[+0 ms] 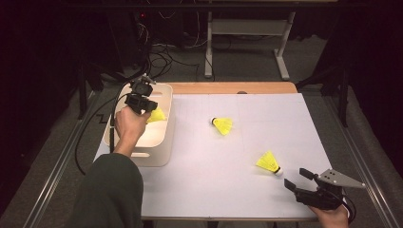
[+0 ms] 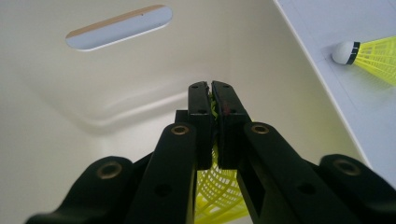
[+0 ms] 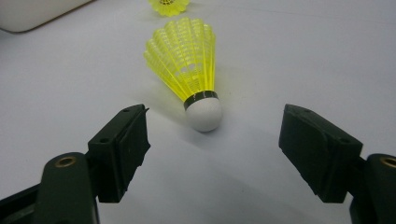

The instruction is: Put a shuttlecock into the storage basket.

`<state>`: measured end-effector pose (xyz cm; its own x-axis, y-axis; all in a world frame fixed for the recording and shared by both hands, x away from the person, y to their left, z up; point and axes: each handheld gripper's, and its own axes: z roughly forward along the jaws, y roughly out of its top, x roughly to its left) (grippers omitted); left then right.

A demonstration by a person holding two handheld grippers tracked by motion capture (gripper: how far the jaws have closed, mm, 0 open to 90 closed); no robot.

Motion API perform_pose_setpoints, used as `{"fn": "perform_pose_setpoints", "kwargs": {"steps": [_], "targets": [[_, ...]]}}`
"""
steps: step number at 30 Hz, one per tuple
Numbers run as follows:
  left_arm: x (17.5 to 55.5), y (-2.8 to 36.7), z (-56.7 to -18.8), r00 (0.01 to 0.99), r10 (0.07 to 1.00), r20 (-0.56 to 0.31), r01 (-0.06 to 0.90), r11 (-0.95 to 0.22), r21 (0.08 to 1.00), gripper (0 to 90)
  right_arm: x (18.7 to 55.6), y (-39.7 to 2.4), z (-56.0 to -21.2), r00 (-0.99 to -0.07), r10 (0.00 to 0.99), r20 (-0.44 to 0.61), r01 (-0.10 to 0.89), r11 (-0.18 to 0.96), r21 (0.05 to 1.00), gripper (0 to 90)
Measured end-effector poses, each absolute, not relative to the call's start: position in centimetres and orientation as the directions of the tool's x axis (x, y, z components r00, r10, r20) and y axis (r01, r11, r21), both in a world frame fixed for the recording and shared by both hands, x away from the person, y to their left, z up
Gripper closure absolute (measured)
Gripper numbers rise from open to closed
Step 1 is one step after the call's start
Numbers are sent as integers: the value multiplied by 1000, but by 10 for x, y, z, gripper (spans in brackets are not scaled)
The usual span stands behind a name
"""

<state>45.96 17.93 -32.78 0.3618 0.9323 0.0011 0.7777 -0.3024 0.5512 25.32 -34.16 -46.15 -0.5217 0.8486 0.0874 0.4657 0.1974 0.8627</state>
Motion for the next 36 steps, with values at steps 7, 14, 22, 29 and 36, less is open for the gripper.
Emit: {"fn": "perform_pose_setpoints", "kwargs": {"steps": [7, 14, 22, 29, 36], "targets": [[463, 179, -335, 365, 931, -10, 785, -302, 540, 868, 253, -342, -462, -523, 848, 88, 466, 197, 862, 245], [465, 180, -341, 360, 933, -17, 794, -296, 531, 867, 253, -342, -462, -522, 848, 91, 468, 196, 862, 245], [467, 178, -347, 366, 930, -22, 805, -305, 508, 864, 253, -341, -462, -522, 848, 90, 467, 196, 862, 245], [469, 176, -350, 369, 929, -25, 810, -308, 499, 864, 253, -341, -462, -522, 848, 89, 467, 197, 862, 245], [471, 175, -354, 372, 928, -24, 826, -319, 464, 863, 253, -341, -462, -522, 848, 88, 466, 197, 863, 245]]}}
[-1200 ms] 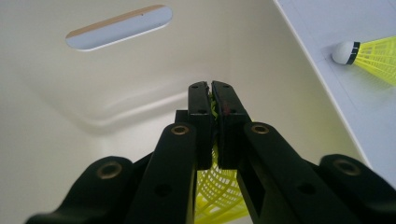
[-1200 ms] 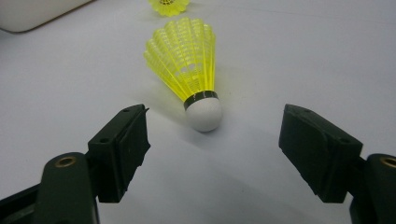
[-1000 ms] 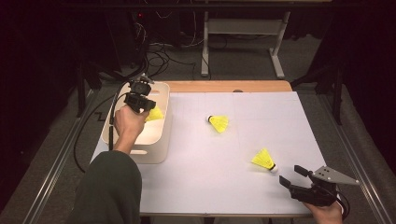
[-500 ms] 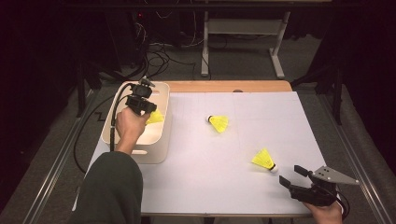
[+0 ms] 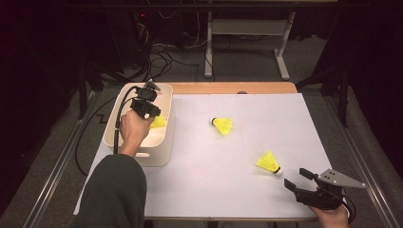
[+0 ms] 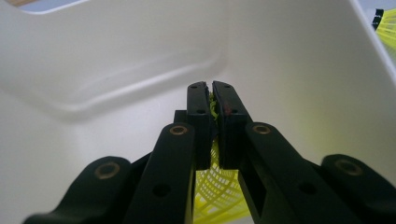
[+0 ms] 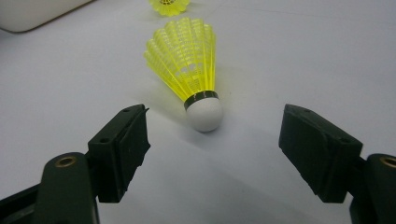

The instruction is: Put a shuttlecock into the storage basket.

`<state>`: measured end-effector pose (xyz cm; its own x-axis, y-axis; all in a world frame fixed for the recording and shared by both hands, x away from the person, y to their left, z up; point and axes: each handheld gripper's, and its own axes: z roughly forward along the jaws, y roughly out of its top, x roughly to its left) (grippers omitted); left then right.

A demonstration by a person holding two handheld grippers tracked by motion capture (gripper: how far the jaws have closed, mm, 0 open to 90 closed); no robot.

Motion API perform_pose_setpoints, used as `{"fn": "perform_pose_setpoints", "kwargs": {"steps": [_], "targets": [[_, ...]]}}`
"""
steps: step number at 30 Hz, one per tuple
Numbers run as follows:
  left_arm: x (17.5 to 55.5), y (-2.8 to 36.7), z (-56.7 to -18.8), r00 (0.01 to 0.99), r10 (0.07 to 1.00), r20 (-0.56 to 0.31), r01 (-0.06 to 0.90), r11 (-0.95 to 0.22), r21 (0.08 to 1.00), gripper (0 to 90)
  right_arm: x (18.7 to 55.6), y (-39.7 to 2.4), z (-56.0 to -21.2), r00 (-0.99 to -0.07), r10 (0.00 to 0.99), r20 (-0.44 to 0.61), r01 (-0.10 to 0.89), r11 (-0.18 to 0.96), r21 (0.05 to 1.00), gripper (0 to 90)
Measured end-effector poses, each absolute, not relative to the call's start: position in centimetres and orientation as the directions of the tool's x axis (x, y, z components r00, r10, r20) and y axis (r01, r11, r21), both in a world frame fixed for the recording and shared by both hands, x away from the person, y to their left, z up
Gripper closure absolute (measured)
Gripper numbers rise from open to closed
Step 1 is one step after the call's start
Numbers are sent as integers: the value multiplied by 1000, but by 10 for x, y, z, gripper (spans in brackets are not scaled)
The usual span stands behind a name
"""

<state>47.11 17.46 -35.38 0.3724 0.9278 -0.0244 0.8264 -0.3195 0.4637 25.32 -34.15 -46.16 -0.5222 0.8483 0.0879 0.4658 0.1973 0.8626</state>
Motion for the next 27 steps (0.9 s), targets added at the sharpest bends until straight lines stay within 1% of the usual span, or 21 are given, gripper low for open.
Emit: {"fn": "perform_pose_setpoints", "kwargs": {"steps": [11, 14, 17, 21, 27], "targets": [[472, 174, -355, 365, 931, -24, 836, -316, 448, 841, 253, -341, -461, -523, 848, 85, 464, 200, 863, 245], [472, 174, -356, 363, 931, -28, 840, -314, 443, 778, 253, -341, -461, -522, 849, 85, 464, 199, 863, 245], [471, 173, -356, 362, 932, -10, 841, -322, 434, 668, 253, -341, -462, -522, 849, 85, 465, 200, 862, 245], [469, 170, -355, 369, 930, -2, 840, -332, 430, 564, 253, -341, -462, -522, 849, 84, 466, 201, 862, 245], [467, 171, -351, 355, 935, -2, 833, -316, 455, 479, 253, -341, -461, -522, 849, 82, 463, 201, 863, 245]]}}
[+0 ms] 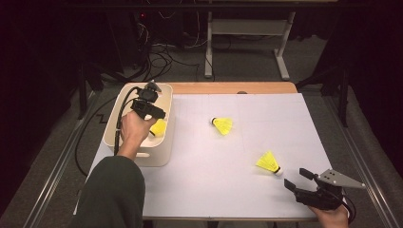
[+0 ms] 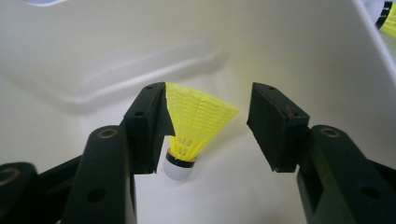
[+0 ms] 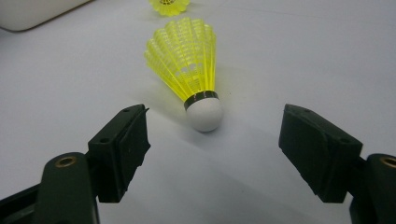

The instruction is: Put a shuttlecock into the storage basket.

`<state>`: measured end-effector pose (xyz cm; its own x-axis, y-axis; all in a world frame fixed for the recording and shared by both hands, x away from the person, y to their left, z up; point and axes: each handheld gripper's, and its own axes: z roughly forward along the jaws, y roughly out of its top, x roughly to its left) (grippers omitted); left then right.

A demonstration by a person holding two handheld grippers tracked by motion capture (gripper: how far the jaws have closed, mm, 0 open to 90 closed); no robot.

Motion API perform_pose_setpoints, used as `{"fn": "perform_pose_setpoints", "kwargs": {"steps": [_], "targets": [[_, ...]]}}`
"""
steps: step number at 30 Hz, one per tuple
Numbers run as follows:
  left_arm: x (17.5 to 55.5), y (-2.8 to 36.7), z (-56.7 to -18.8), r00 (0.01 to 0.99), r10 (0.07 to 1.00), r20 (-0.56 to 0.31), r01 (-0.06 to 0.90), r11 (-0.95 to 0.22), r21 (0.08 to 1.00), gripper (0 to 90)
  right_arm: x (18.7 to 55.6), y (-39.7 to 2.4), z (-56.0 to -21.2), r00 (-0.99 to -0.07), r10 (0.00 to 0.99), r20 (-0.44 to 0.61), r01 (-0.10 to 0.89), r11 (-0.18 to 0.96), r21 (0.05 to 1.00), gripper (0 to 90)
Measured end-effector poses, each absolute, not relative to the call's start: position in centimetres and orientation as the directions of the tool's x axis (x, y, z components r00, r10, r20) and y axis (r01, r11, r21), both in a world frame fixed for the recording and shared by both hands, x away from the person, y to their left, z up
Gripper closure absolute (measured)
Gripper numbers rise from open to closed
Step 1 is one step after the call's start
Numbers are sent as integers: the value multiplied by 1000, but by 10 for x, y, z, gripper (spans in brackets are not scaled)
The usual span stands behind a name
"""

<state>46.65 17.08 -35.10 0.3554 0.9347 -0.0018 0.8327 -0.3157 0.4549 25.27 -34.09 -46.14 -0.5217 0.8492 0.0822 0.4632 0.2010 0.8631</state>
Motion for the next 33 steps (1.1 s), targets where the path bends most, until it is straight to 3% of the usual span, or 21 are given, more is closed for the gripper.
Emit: {"fn": "perform_pose_setpoints", "kwargs": {"steps": [8, 28, 33], "targets": [[459, 172, -340, 351, 936, 1, 805, -303, 510, 418, 253, -341, -461, -523, 849, 82, 461, 201, 864, 246], [447, 172, -326, 371, 926, -75, 766, -260, 588, 436, 253, -342, -461, -523, 848, 84, 461, 199, 865, 247], [443, 170, -322, 372, 926, -56, 743, -261, 616, 405, 253, -342, -461, -520, 850, 86, 463, 195, 865, 247]]}}
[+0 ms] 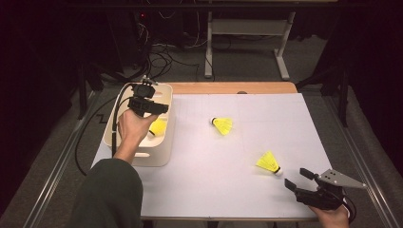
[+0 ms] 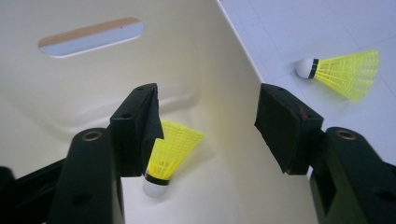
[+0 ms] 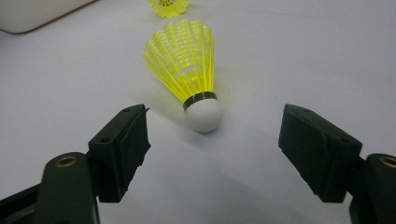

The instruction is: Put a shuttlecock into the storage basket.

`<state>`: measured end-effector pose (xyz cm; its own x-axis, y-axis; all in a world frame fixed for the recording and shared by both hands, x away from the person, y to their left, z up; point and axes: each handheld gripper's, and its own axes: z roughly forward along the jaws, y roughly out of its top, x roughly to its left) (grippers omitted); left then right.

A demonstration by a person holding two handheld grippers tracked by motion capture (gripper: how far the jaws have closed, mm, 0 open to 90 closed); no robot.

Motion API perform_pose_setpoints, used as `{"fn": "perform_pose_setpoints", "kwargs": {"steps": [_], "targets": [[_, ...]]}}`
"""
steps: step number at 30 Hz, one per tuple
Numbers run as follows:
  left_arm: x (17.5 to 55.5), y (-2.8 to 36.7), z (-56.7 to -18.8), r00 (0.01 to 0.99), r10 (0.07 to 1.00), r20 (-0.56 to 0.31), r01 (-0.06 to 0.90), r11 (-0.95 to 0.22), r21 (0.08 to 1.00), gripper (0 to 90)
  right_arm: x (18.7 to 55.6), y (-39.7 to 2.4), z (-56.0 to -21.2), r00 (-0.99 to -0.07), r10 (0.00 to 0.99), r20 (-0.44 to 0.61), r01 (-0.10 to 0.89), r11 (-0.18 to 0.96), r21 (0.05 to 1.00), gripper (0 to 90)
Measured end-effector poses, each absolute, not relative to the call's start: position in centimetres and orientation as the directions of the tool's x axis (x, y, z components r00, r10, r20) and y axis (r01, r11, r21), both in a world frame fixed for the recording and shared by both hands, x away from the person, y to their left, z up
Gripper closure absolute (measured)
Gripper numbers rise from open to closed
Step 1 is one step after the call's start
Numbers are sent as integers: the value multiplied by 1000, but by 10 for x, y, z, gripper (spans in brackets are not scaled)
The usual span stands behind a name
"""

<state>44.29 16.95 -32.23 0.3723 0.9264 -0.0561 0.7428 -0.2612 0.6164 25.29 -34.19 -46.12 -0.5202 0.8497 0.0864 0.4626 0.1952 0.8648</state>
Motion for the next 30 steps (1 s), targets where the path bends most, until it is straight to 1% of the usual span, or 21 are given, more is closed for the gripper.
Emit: {"fn": "perform_pose_setpoints", "kwargs": {"steps": [3, 9, 16, 21, 24, 30], "targets": [[441, 168, -321, 381, 923, -51, 730, -266, 630, 389, 253, -341, -461, -523, 848, 83, 461, 199, 865, 247], [437, 161, -319, 409, 910, -68, 708, -269, 653, 390, 253, -342, -461, -523, 848, 86, 462, 197, 864, 247], [434, 151, -317, 432, 899, -75, 700, -282, 656, 398, 253, -342, -461, -523, 848, 86, 462, 197, 865, 247], [433, 145, -316, 446, 893, -60, 693, -302, 654, 393, 253, -342, -461, -523, 848, 87, 462, 196, 865, 247], [431, 140, -315, 459, 888, -33, 681, -327, 656, 396, 253, -342, -461, -524, 847, 87, 462, 196, 865, 247], [428, 132, -316, 476, 879, -37, 669, -335, 663, 395, 253, -342, -461, -525, 847, 86, 461, 198, 865, 247]]}}
